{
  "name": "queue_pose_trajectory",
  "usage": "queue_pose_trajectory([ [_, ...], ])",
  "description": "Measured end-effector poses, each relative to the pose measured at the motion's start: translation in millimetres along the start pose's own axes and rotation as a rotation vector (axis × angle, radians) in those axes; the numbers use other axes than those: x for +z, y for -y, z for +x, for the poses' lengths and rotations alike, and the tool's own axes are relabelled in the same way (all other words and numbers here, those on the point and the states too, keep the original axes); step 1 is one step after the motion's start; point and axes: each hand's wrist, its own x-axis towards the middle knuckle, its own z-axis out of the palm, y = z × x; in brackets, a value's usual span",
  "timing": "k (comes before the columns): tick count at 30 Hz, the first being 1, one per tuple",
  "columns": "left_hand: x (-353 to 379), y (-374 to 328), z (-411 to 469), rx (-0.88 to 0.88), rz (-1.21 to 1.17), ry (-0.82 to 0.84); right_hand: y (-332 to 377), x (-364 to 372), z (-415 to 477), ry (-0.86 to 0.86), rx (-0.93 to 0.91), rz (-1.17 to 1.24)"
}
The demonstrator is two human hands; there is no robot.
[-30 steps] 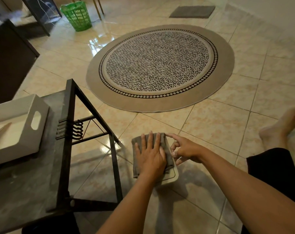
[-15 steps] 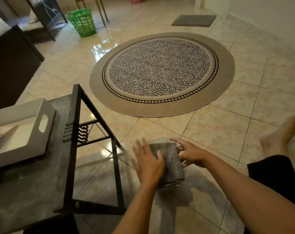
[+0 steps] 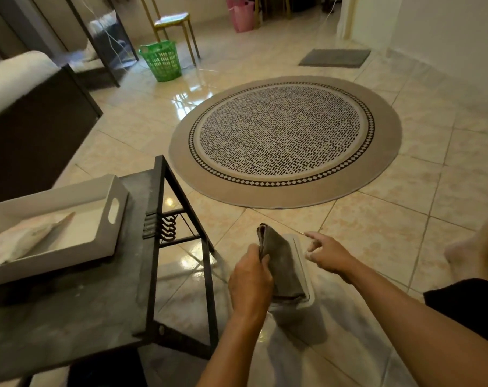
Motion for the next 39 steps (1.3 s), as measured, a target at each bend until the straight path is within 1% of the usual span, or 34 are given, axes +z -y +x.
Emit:
queue_pose_trajectory([
  [2, -23, -22, -2, 0.052, -0.067, -0.005, 23, -1, -6, -0.096, -0.075, 0.021],
  [3, -36, -34, -3, 0.072, -0.098, -0.021, 38, 0, -11, -0.098, -0.094, 0.09],
  [4, -51, -44, -5, 0.091, -0.131, -0.041, 55, 1, -17, -0.065, -0.101, 0.175],
  [5, -66, -54, -5, 0.11, -0.173, -0.062, 73, 3, -25, 0.003, -0.099, 0.262],
  [7, -100, -69, -5, 0.144, -0.267, -0.114, 111, 7, -45, 0.202, -0.125, 0.436],
  [9, -139, -77, -4, 0.167, -0.315, -0.181, 147, 11, -65, 0.364, -0.211, 0.628],
  [11, -178, -77, -2, 0.187, -0.329, -0.232, 184, 14, -81, 0.43, -0.315, 0.76],
  [13, -218, -70, 2, 0.177, -0.288, -0.284, 221, 23, -96, 0.45, -0.414, 0.765],
  [17, -290, -36, 19, 0.069, -0.111, -0.396, 290, 59, -112, 0.321, -0.619, 0.431],
  [23, -358, 30, 53, -0.127, 0.132, -0.465, 366, 133, -99, 0.164, -0.663, -0.001],
  [27, -377, 60, 74, -0.233, 0.203, -0.415, 388, 173, -78, 0.078, -0.704, -0.255],
  [30, -378, 76, 83, -0.266, 0.255, -0.346, 390, 191, -64, 0.043, -0.725, -0.435],
  [32, -375, 85, 85, -0.248, 0.351, -0.301, 387, 199, -59, -0.031, -0.752, -0.558],
  [33, -373, 88, 84, -0.223, 0.425, -0.304, 385, 202, -56, -0.085, -0.791, -0.6],
  [34, -373, 91, 84, -0.176, 0.506, -0.324, 382, 204, -55, -0.117, -0.847, -0.63],
  [35, -372, 93, 85, -0.105, 0.569, -0.339, 380, 206, -54, -0.107, -0.898, -0.679],
  [36, -372, 93, 85, -0.028, 0.61, -0.325, 379, 207, -54, -0.055, -0.925, -0.768],
  [37, -371, 91, 86, 0.03, 0.655, -0.256, 377, 208, -54, 0.016, -0.916, -0.885],
  [38, -370, 87, 86, 0.053, 0.707, -0.143, 376, 208, -55, 0.093, -0.873, -0.993],
  [39, -365, 84, 87, 0.039, 0.753, -0.013, 373, 211, -54, 0.166, -0.826, -1.051],
])
